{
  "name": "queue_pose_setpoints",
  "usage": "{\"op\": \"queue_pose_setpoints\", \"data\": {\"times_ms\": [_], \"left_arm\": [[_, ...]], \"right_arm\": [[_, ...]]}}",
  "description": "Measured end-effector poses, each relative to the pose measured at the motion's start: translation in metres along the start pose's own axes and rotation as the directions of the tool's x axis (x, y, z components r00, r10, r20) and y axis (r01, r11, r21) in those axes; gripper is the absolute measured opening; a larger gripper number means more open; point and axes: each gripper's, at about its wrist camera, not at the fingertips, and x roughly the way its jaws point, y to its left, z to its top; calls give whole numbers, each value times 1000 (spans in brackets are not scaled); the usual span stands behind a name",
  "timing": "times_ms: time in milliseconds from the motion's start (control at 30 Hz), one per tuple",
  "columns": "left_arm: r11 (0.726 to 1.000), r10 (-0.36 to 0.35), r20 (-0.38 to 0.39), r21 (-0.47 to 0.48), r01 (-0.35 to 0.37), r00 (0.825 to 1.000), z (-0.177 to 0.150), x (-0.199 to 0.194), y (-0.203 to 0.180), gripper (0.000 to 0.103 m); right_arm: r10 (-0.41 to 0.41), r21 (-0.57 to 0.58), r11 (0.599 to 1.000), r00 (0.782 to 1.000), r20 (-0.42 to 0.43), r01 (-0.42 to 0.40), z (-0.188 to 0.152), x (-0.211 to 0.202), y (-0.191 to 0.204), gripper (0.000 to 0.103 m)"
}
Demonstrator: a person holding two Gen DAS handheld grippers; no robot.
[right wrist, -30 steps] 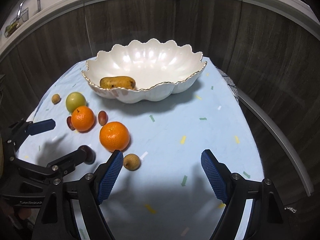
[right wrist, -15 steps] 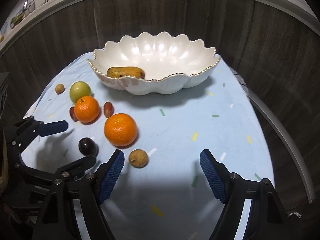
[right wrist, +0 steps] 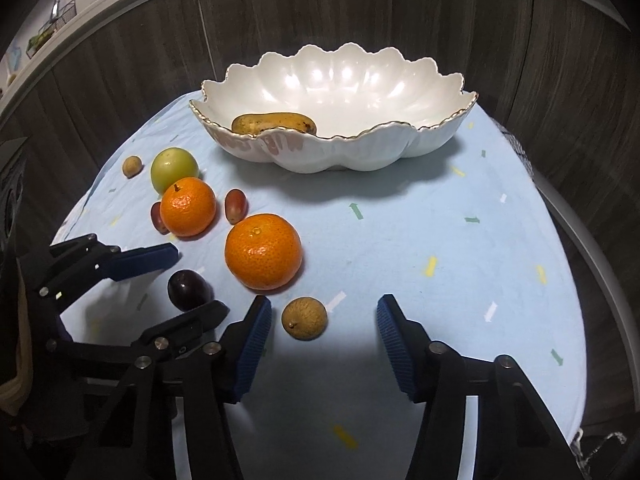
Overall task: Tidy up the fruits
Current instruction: 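Lower the right tool to the brown longan and close on it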
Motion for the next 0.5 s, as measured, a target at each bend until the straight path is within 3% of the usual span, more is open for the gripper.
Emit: {"op": "queue_pose_setpoints", "data": {"times_ms": [367, 500], "left_arm": [[999, -37, 7, 19, 37, 999, -1, -1, -7, 34], [999, -39, 9, 18, 39, 999, -1, -2, -7, 31]], "right_arm": [[-1, -14, 1000, 1000, -11, 1, 1, 8, 4, 37], [7, -47, 999, 1000, -10, -7, 0, 8, 10, 25]]}}
